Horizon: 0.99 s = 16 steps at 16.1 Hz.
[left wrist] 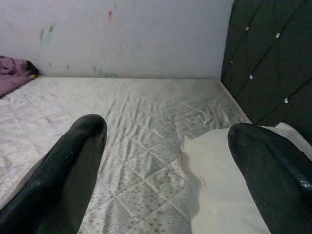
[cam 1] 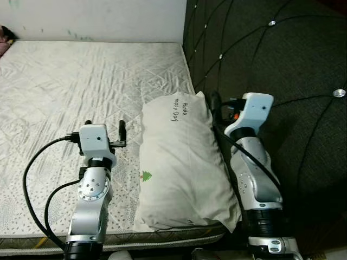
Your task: Clean up the room
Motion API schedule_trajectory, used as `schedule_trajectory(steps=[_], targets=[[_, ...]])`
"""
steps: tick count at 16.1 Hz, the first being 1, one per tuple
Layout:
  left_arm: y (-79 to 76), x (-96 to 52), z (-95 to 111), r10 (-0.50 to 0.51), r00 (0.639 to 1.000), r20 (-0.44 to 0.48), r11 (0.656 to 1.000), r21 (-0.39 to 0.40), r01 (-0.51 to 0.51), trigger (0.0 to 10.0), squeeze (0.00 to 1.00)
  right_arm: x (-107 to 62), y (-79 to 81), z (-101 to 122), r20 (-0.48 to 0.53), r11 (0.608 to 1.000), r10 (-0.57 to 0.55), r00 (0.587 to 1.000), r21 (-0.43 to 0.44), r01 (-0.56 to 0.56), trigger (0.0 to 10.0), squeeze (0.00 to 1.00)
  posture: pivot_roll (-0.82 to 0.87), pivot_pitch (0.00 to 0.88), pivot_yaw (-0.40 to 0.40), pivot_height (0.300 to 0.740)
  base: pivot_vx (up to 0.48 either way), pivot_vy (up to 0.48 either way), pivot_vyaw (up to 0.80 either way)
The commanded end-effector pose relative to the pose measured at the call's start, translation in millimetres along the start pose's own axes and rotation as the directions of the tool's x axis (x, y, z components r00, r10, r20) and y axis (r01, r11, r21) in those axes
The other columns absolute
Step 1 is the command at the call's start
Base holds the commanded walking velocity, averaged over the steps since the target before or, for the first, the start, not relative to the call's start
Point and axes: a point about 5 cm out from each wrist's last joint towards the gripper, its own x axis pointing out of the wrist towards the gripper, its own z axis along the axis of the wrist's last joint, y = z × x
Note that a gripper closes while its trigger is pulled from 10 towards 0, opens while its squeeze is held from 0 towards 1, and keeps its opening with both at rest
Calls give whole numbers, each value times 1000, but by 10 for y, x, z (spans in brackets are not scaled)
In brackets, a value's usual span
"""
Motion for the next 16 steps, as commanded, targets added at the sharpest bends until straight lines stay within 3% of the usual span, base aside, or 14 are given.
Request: schedule_trajectory(steps=[1, 9, 16], targets=[[-28, 5, -3, -17, 1000, 0, 1000, -1, 17, 10000, 0, 17, 9, 5, -1, 1000, 11, 1000, 3, -11, 10000, 0, 32, 0, -33, 740, 0, 0, 0], [-36, 7, -27, -22, 1000, -17, 1000, -10, 22, 10000, 0, -3, 16, -58, -30, 1000, 24, 999, 0, -24, 10000, 0, 32, 0, -36, 740, 0, 0, 0], [-62, 12, 22, -45, 999, 2, 999, -8, 45, 10000, 0, -128, -28, -297, -94, 999, 20, 995, -33, -24, 10000, 0, 86, 0, -50, 740, 0, 0, 0]])
